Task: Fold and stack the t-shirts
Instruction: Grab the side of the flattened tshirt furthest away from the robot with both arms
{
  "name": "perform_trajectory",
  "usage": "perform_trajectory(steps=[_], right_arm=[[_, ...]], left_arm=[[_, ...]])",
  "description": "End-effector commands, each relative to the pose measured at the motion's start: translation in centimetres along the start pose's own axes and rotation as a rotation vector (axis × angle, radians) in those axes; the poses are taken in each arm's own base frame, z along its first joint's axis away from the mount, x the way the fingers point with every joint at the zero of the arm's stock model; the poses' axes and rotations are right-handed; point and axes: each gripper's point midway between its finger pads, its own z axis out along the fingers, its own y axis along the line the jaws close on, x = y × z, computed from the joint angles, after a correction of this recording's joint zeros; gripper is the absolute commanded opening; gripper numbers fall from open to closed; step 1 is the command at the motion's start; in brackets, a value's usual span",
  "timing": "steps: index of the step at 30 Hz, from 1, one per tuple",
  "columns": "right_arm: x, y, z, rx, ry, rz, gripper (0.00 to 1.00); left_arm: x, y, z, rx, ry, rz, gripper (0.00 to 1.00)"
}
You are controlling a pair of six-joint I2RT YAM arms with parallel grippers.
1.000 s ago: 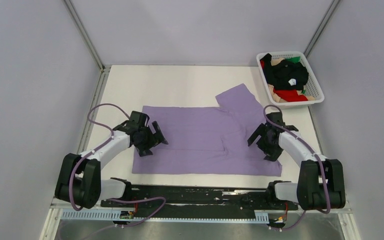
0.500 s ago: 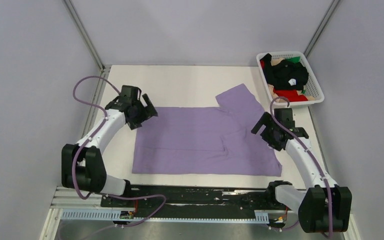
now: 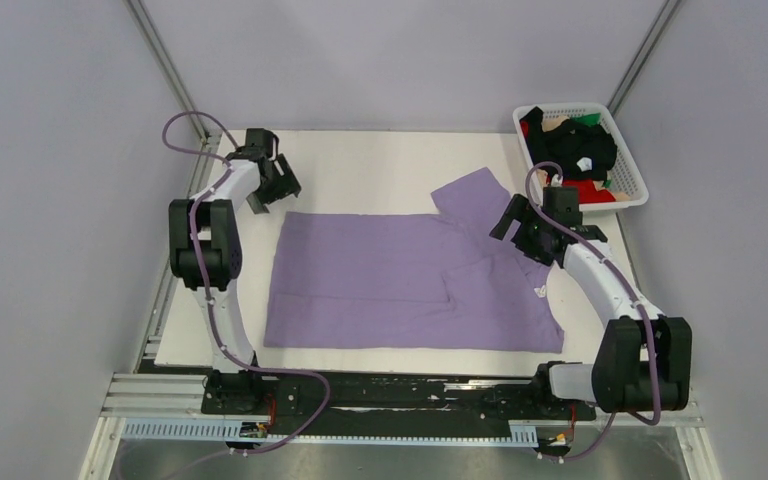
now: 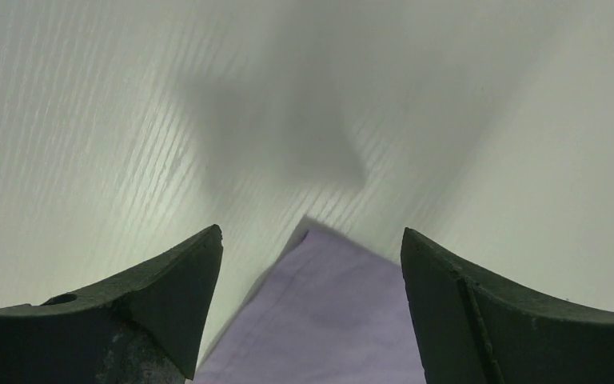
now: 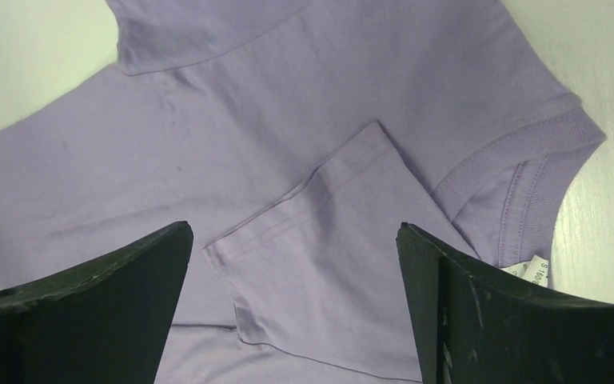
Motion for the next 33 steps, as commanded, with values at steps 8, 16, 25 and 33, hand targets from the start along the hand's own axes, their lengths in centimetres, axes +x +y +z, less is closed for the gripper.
perform_trajectory(steps=[8,16,25,33], right_arm=[[-1.5,0.2,0.7,-0.007,-0.043,-0.049,1.00],[-0.9,-0.5,0.8,0.008,-0.045,-0.049,1.00],[-0.6,-0.8,0.6,0.011,-0.054,-0.055,1.00],[-0.6,-1.4,0.2,0.036,-0.080,-0.061,1.00]], left_arm=[[0.4,-1.0,4.1,0.006,0.098,0.075,0.66],[3.1,-0.8,3.9,-0.006,0.173,0.146,0.59],[5.0,0.1,4.3,-0.143,0.200,0.247,0.48],[6.5,1.0,4.3,-0.212,0.226,0.285,0.38]])
